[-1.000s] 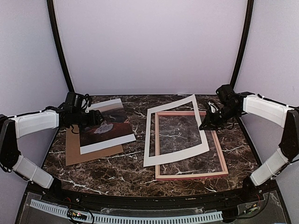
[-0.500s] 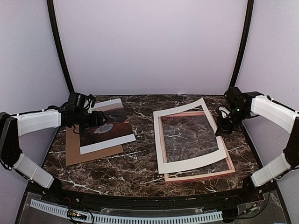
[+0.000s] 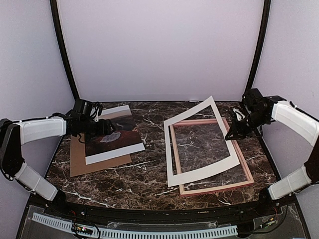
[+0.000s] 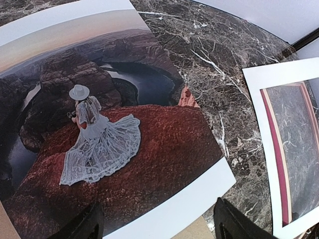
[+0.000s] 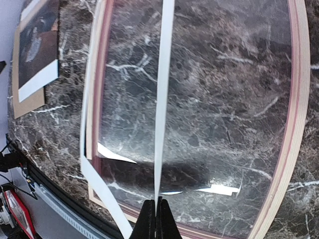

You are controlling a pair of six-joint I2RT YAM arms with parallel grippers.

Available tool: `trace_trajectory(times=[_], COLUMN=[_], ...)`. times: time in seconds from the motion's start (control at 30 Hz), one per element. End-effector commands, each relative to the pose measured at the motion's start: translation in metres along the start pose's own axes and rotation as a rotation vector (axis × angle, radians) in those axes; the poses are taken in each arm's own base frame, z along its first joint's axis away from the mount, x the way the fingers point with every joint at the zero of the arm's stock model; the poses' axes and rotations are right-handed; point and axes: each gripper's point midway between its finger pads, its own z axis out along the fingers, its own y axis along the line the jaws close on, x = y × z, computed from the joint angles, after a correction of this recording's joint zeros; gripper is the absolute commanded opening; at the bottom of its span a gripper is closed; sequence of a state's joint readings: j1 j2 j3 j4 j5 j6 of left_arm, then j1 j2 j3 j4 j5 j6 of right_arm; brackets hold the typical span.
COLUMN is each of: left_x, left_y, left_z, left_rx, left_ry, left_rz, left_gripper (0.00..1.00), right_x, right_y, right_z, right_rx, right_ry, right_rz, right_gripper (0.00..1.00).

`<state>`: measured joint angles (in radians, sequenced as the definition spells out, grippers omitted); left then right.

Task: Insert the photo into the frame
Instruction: Move the frame body to the center of the board.

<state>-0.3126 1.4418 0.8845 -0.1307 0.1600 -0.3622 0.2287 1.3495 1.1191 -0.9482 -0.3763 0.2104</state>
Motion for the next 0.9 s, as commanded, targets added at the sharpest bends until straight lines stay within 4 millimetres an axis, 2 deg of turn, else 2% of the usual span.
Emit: trace_trajectory(times=[0.0, 0.17, 0.37, 0.63, 0.87], left_x=[-0.009, -0.007, -0.006, -0.002, -0.003], left_y=[-0.008, -0.009, -0.01, -0.01, -0.012], left_z=[0.0, 0.002, 0.0, -0.003, -0.004], left_rx=[0.013, 0.015, 0.014, 0.012, 0.011], left_ry=[-0.01, -0.006, -0.009, -0.006, -0.004], left_rz=[0.007, 0.01, 0.011, 0.001, -0.002], left_gripper=[0.79, 0.79, 0.79, 0.79, 0.79], right_x=[-0.02, -0.022, -0.01, -0.003, -0.004], right_y=[0.033, 0.039, 0.019, -0.023, -0.036], right_z=[-0.039, -0.064, -0.072, -0.063, -0.049], right_rx=[-0.11, -0.131, -0.021, 0.193, 0.235], right_ry=[-0.111, -0.153, -0.129, -0.085, -0.036], right_rz=[-0.065, -0.059, -0.04, 0.019, 0.035], right_gripper=[0.0, 0.0, 0.0, 0.0, 0.0])
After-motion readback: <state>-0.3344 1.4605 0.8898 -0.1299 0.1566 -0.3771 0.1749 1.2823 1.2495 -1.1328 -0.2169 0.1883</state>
